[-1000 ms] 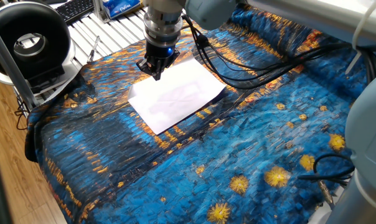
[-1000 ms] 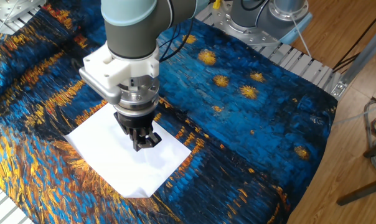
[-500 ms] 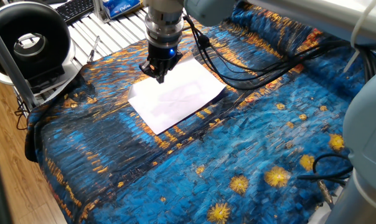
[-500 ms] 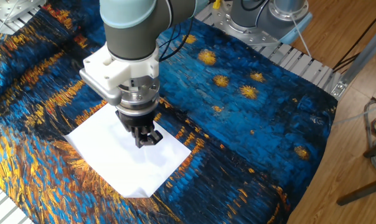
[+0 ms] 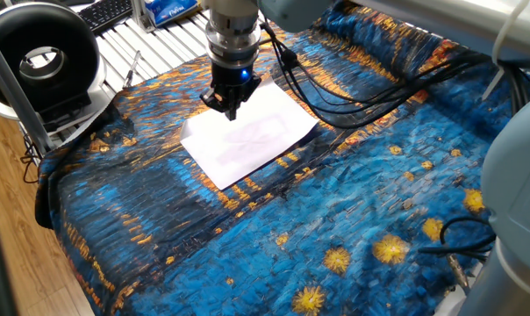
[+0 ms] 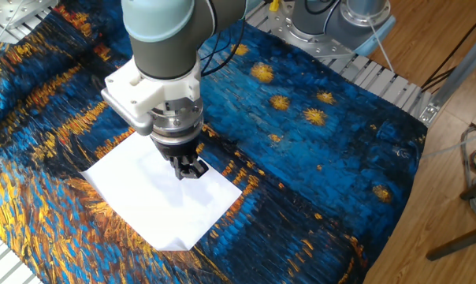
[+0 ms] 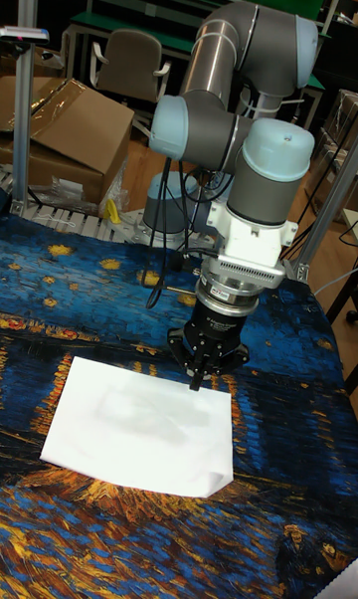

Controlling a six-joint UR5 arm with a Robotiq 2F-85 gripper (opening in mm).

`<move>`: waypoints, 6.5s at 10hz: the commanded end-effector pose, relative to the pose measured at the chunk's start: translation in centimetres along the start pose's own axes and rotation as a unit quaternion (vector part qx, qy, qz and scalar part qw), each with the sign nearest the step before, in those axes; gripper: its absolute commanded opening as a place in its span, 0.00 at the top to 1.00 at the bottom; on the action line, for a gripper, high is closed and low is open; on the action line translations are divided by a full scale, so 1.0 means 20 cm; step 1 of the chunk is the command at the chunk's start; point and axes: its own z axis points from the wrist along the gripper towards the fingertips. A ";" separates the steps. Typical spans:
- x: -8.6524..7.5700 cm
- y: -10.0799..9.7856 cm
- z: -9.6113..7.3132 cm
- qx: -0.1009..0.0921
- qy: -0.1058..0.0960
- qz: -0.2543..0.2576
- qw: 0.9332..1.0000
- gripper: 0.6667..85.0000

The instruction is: Flip over and spread out the paper that is laid flat on the table

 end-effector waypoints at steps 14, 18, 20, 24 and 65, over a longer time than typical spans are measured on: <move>-0.30 0.34 0.37 -0.049 -0.034 -0.030 0.998 0.43; -0.29 0.28 0.39 -0.029 -0.030 -0.024 0.999 0.51; -0.21 0.22 0.39 -0.005 0.002 -0.034 0.999 0.72; -0.26 0.27 0.39 -0.024 -0.017 -0.037 0.999 0.57; -0.30 0.16 0.29 0.027 0.050 -0.002 0.998 1.00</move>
